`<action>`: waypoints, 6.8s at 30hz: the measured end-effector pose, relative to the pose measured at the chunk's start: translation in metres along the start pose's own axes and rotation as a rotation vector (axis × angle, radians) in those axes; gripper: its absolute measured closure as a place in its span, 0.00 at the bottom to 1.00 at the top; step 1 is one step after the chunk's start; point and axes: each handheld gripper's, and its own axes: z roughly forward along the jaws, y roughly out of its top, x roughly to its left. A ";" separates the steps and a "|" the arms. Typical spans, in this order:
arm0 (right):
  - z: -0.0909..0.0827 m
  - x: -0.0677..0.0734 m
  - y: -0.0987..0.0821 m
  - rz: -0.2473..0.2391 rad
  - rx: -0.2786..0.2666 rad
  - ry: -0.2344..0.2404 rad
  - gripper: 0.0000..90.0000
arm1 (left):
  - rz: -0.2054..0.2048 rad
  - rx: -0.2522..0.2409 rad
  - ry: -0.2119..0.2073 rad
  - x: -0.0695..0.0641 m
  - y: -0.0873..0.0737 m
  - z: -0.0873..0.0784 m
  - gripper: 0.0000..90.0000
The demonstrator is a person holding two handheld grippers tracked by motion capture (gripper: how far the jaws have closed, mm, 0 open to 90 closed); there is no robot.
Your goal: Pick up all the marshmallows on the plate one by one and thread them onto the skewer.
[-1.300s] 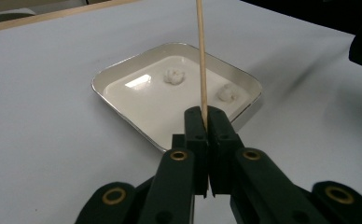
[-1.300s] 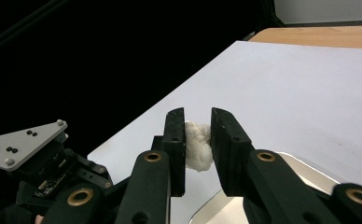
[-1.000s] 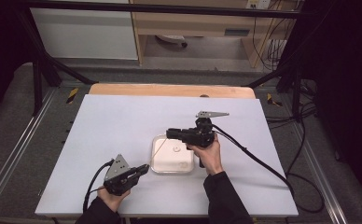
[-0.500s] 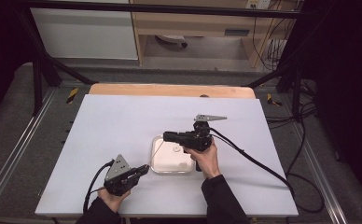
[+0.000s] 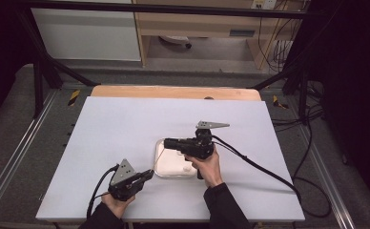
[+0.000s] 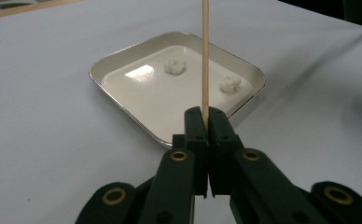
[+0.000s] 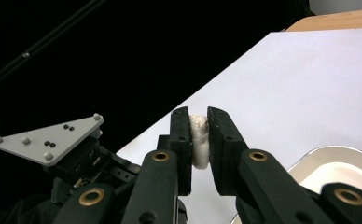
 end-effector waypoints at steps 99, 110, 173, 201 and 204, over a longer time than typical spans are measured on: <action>0.033 -0.060 -0.035 -0.340 0.429 -0.520 0.65 | -0.075 0.025 -0.021 0.018 -0.002 0.004 0.98; 0.033 -0.060 -0.038 -0.332 0.438 -0.524 0.77 | -0.076 0.021 -0.021 0.017 -0.001 0.003 0.98; -0.032 0.006 0.030 -0.119 0.032 -0.199 0.84 | -0.034 -0.010 -0.081 0.007 0.000 0.006 0.98; -0.008 -0.005 0.023 -0.039 0.072 -0.119 0.86 | -0.021 -0.005 -0.077 0.007 0.000 0.006 0.98; -0.006 -0.005 0.022 -0.036 0.079 -0.116 0.86 | -0.018 0.003 -0.075 0.006 -0.001 0.007 0.98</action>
